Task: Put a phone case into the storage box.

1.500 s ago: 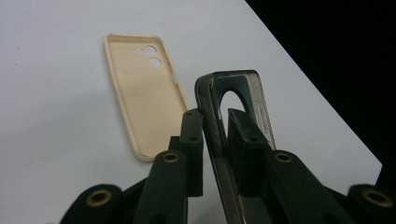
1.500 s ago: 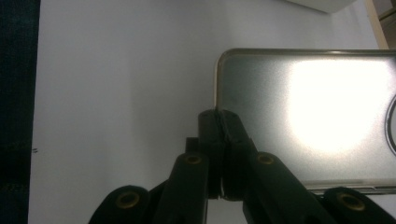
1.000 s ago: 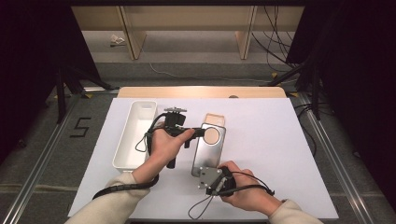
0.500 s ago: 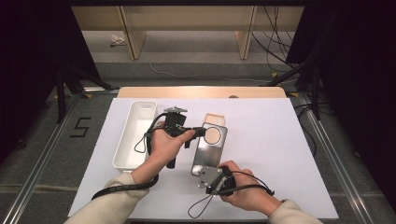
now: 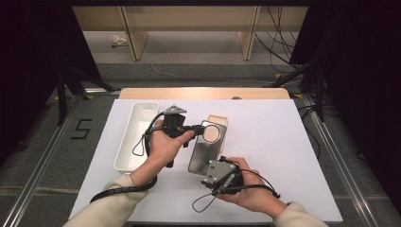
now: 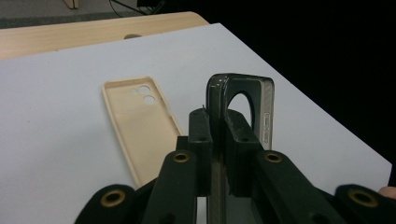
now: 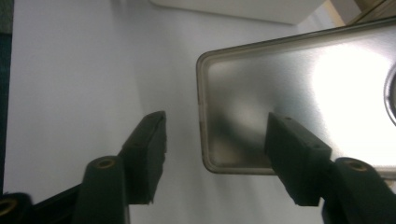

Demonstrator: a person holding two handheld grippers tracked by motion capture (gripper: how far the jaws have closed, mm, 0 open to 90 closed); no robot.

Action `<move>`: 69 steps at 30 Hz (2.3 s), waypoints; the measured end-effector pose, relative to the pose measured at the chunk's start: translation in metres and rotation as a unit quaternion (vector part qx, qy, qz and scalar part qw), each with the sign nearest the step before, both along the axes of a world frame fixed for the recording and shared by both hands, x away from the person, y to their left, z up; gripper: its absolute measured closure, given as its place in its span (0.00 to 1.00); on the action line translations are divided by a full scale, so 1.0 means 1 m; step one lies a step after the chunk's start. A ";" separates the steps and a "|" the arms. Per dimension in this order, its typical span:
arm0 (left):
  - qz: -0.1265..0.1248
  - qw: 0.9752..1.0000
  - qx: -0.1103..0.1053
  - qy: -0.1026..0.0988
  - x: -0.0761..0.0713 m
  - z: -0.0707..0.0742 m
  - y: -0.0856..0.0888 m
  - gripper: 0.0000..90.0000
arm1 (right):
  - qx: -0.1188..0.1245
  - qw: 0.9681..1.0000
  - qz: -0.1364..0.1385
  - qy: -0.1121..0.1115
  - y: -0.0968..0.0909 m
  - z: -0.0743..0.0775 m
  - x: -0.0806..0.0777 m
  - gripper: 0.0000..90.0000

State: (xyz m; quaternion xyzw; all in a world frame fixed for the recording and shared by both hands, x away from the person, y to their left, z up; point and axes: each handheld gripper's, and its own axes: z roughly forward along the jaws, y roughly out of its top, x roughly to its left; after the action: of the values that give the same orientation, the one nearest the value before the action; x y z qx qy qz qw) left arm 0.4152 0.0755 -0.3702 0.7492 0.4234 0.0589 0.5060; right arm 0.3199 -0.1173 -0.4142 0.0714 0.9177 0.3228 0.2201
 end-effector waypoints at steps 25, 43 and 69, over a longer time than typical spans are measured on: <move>0.037 0.998 -0.021 -0.045 0.006 0.012 0.046 0.91 | 0.134 0.986 -0.086 0.041 -0.042 0.006 0.008 0.19; 0.055 0.996 -0.029 -0.067 0.009 0.026 0.075 0.91 | 0.183 0.974 -0.130 0.039 -0.065 0.008 0.013 0.18; 0.081 0.991 -0.029 -0.099 0.022 0.045 0.118 0.91 | 0.211 0.962 -0.168 0.041 -0.087 0.008 0.018 0.18</move>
State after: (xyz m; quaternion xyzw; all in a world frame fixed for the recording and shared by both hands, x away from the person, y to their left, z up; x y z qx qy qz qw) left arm 0.4372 0.1931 -0.3247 0.6883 0.4318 0.1613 0.5602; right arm 0.3378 -0.2042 -0.4064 0.2820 0.8120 0.4644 0.2136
